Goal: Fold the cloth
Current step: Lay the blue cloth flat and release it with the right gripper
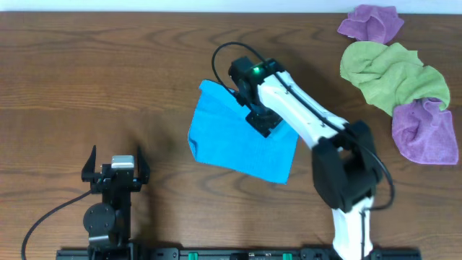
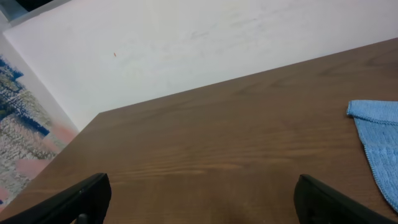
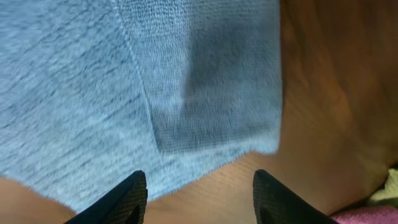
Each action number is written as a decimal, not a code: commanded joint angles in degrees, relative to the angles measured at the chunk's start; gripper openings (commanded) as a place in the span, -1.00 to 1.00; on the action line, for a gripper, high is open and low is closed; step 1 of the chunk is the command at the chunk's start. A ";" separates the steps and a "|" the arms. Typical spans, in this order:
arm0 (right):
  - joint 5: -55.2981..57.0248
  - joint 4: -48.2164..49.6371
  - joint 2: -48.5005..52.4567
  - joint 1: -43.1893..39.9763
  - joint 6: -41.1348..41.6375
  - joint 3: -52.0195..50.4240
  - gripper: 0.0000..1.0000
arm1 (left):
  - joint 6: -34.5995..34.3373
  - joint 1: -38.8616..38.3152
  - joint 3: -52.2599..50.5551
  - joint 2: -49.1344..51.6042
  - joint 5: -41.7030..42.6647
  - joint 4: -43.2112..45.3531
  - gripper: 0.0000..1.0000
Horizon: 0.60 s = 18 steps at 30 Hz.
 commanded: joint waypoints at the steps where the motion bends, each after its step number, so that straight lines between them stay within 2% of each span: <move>1: -0.46 1.36 -9.31 0.20 1.57 -4.13 0.15 | 0.81 0.17 -0.52 -0.02 -0.26 -3.41 0.90; 5: -0.44 8.26 -17.73 -0.20 1.70 -15.10 0.25 | 0.81 0.17 -0.52 -0.02 -0.26 -3.41 0.90; 9: -0.44 18.08 -21.07 -0.33 2.14 -26.25 0.21 | 0.81 0.17 -0.52 -0.02 -0.26 -3.41 0.90; 18: -0.44 30.62 -20.76 -0.31 1.60 -33.92 0.14 | 0.81 0.17 -0.52 -0.02 -0.26 -3.41 0.91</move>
